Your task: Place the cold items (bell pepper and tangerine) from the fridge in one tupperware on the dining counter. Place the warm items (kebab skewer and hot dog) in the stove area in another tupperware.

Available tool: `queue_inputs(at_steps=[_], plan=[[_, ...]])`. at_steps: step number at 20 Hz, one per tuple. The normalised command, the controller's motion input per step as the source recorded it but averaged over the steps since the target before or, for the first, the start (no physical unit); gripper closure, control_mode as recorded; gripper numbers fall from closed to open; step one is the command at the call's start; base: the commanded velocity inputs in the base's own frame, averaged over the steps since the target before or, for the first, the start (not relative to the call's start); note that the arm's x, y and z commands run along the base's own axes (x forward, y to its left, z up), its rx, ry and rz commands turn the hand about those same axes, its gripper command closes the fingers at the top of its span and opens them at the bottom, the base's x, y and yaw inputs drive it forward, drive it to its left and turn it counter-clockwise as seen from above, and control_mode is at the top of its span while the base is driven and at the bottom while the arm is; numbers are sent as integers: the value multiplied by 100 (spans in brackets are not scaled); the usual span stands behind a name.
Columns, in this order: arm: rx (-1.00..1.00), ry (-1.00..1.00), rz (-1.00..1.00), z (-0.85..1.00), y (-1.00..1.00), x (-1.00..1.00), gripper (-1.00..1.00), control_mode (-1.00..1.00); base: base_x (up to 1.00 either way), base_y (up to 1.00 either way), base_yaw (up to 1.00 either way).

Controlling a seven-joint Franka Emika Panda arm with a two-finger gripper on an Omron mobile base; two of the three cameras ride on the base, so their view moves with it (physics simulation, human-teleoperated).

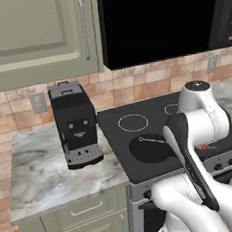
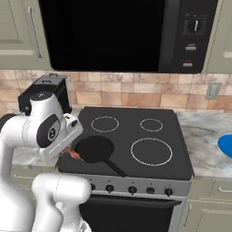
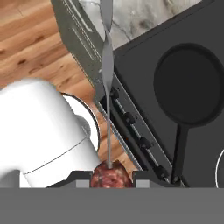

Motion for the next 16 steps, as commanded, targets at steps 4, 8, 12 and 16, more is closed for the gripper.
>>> queue_inputs(at_steps=[4, 8, 12, 16], plan=[[0, 0, 0, 0, 0, 0, 100, 100, -80, 64, 43], [0, 0, 0, 0, 0, 0, 100, 100, -63, 85, 62], [0, 0, 0, 0, 0, 0, 100, 100, -36, 97, 72], [0, 0, 0, 0, 0, 0, 100, 100, -10, 97, 82]])
